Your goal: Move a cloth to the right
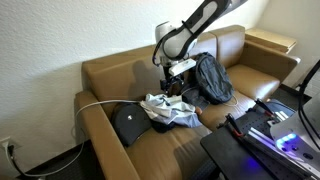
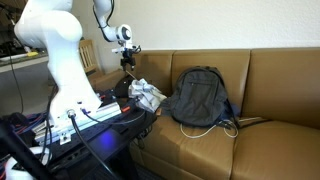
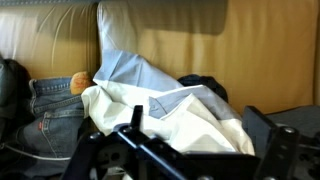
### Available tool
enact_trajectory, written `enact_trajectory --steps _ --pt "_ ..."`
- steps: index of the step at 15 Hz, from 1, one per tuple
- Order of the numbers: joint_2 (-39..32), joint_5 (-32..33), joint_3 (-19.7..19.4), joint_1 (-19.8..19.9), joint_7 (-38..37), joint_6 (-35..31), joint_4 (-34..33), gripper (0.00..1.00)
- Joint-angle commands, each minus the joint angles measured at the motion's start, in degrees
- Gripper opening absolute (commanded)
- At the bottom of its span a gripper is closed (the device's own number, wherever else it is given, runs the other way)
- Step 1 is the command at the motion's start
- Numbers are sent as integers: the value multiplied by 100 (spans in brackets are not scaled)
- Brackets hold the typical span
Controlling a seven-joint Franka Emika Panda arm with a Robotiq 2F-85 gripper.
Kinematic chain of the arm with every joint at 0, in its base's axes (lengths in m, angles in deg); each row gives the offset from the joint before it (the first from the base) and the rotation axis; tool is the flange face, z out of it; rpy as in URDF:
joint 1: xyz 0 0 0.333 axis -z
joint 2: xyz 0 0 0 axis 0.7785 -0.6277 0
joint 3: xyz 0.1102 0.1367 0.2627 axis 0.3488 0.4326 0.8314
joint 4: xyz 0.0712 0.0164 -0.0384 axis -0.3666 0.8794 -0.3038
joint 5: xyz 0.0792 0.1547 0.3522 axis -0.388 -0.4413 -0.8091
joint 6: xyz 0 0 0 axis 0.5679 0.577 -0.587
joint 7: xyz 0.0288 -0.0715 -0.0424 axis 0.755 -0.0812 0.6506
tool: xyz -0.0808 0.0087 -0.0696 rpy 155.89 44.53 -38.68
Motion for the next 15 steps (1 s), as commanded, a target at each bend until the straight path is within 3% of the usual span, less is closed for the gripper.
enact_trajectory --steps 1,5,9,10,15 --pt "-781 772 -450 -574 -381 -866 -399 100" --pt "-1592 1079 -918 -1018 -981 -1388 -1023 100" --pt "-1943 542 -460 -559 -36 -1389 -1394 100" --pt "-1859 661 -769 -908 -463 -1346 -1241 100" --pt "-1951 528 -615 -726 -153 -1349 -1413 100"
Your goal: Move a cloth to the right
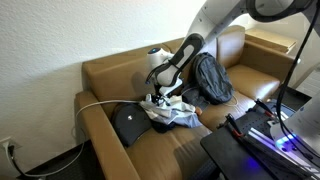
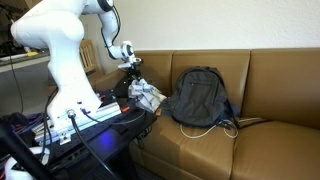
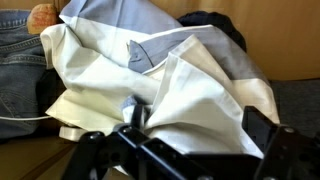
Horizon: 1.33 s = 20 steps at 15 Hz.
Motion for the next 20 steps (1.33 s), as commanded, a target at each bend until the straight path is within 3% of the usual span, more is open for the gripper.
enact_trajectory --steps 1,5,11,12,14,20 --pt "-86 -121 8 -16 139 -113 -46 100" --pt "-533 231 -217 -383 138 -676 -393 100" --pt "-1560 436 -1082 -1125 -208 -509 -1318 97" --pt "-1711 389 -1128 -1154 -200 -533 -1457 73" --pt "-1963 366 -1209 -1234 -191 -526 -1726 68" --pt "-2184 145 -1079 -1107 -124 -597 -2019 26"
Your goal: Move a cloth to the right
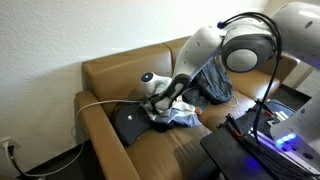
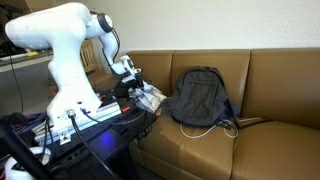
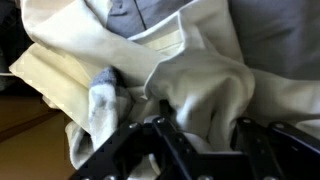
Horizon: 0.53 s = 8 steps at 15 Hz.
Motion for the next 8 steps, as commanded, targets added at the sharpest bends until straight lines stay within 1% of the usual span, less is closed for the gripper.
enact_trajectory --steps 1,2,4,5,6,7,8 --pt "-39 -261 129 173 56 -23 -105 20" --pt "90 -359 180 225 71 -50 36 12" --pt "481 -498 221 268 -1 -137 491 0" --pt "607 -542 175 263 -44 -245 563 0" --pt "933 -521 18 167 -170 -288 814 0" --pt "1293 -447 -115 51 -278 -377 1157 3" --pt "1491 -397 -202 -7 -359 -609 1362 2"
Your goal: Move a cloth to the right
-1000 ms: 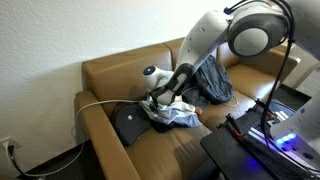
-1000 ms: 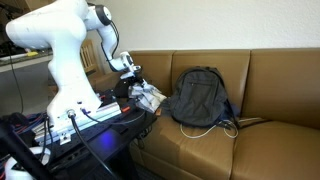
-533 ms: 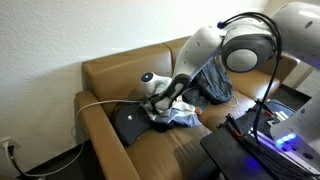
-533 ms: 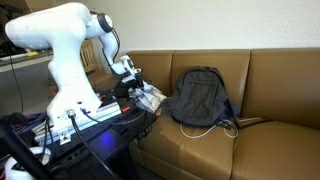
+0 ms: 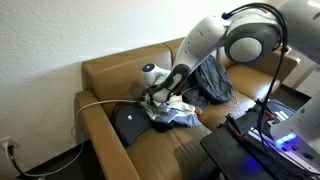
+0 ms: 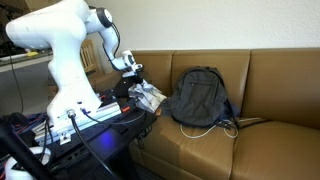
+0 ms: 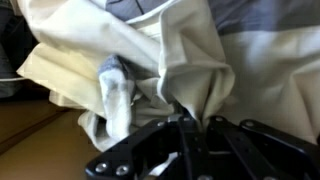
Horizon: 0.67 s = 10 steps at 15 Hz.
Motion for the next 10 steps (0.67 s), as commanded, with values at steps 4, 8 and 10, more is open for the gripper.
enact_trajectory --steps 4,8,10 --pt "1990 426 -870 -705 -518 -1271 1990 3" --pt "2928 304 -1730 -1453 -1259 -2255 2854 3" --pt "2503 193 -1691 -1390 -1090 -2084 2342 3"
